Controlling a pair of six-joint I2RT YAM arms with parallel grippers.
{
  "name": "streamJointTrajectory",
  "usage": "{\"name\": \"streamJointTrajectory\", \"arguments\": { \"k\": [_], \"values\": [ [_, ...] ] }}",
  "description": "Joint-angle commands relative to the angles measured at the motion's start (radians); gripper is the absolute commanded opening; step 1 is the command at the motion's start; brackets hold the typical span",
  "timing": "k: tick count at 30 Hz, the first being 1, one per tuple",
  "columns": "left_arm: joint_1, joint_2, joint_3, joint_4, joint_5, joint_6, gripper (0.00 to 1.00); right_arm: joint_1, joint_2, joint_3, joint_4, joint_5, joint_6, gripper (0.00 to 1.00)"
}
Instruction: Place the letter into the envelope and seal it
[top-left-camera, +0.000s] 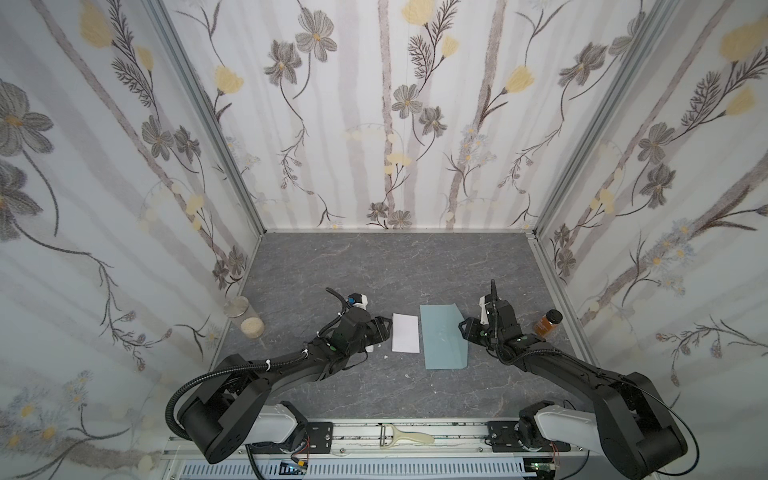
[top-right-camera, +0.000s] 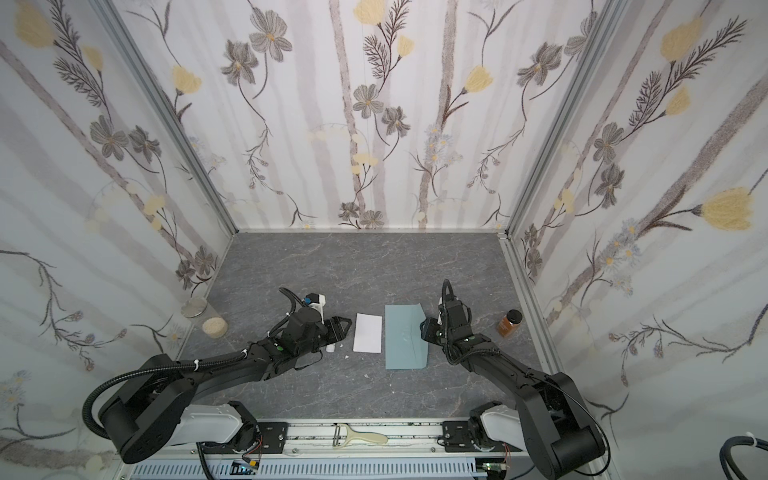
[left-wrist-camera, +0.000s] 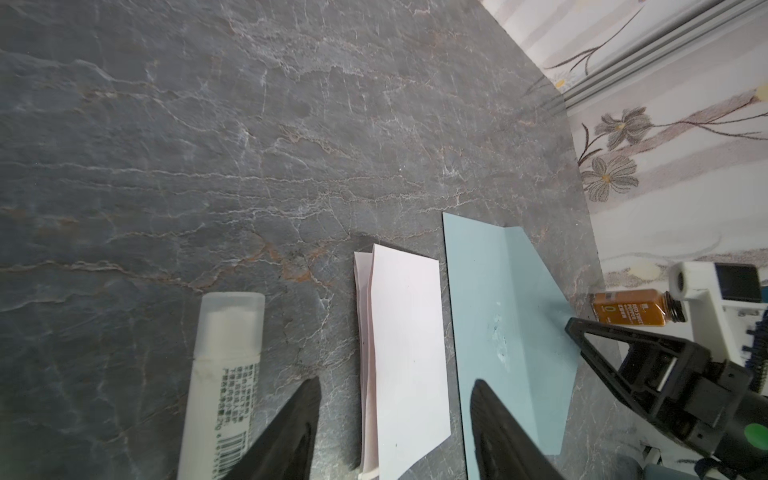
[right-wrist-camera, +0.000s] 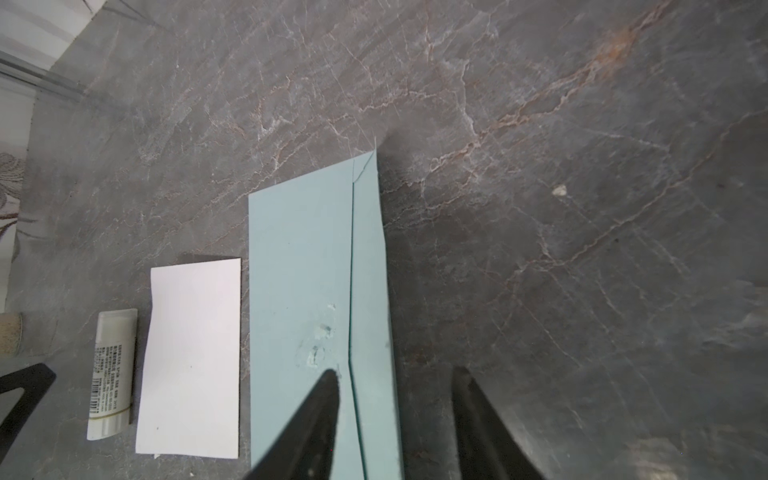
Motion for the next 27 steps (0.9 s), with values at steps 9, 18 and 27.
{"name": "streamJointTrajectory", "arguments": {
  "k": [9, 18, 27],
  "values": [
    [-0.001, 0.21, 0.109, 0.083, 0.148, 0.048, 0.67, -0.001, -0.138, 0.064, -0.094, 0.061, -0.023, 0.62],
    [0.002, 0.268, 0.132, 0.096, 0.161, 0.05, 0.62, 0.0, -0.17, 0.083, -0.104, 0.048, -0.027, 0.62],
    [0.003, 0.316, 0.149, 0.113, 0.174, 0.046, 0.55, -0.001, -0.177, 0.09, -0.113, 0.048, -0.033, 0.62]
  ]
}}
